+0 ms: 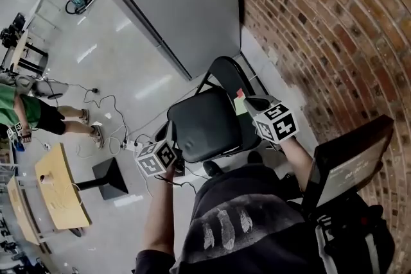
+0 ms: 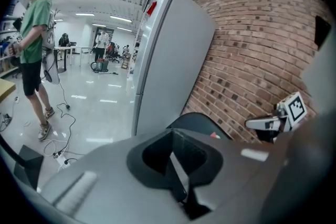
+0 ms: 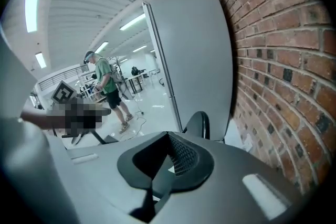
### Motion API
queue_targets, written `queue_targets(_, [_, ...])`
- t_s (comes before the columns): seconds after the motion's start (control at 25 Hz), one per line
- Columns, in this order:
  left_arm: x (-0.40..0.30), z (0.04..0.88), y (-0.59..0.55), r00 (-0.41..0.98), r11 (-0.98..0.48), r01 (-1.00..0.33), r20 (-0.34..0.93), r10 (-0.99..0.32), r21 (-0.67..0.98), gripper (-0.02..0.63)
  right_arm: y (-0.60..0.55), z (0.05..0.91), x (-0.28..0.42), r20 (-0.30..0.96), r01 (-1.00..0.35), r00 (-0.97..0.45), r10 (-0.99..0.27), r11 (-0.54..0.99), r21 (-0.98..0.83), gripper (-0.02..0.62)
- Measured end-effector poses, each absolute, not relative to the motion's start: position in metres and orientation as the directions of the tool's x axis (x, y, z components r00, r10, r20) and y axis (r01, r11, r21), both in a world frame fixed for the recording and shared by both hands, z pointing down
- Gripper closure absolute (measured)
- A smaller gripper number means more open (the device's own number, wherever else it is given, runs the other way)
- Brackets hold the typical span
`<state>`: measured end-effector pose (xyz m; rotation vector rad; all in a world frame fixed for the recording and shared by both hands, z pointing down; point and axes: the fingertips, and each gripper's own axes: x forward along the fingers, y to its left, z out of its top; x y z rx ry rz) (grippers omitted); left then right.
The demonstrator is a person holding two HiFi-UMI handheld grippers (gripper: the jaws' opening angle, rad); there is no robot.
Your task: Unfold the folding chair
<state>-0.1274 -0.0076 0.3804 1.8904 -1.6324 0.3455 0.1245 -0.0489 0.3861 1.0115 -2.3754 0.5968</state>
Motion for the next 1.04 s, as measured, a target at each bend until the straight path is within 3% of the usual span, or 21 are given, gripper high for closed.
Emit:
queue_targets(0.56, [-0.079, 0.318, 0.049, 0.214, -0.104, -0.957, 0.424, -0.880, 0.269, 0.605, 0.014, 0.354, 0.034, 0.533, -0.449, -0.788, -0.307, 0.880, -0.157, 0.594])
queue_targets(1.04, [-0.187, 0.309, 0.062, 0.239, -0.087, -0.911, 0.345, -0.908, 0.403, 0.604, 0.046, 0.332, -0.076, 0.548, -0.414, -0.785, -0.289, 0.903, -0.116, 0.594])
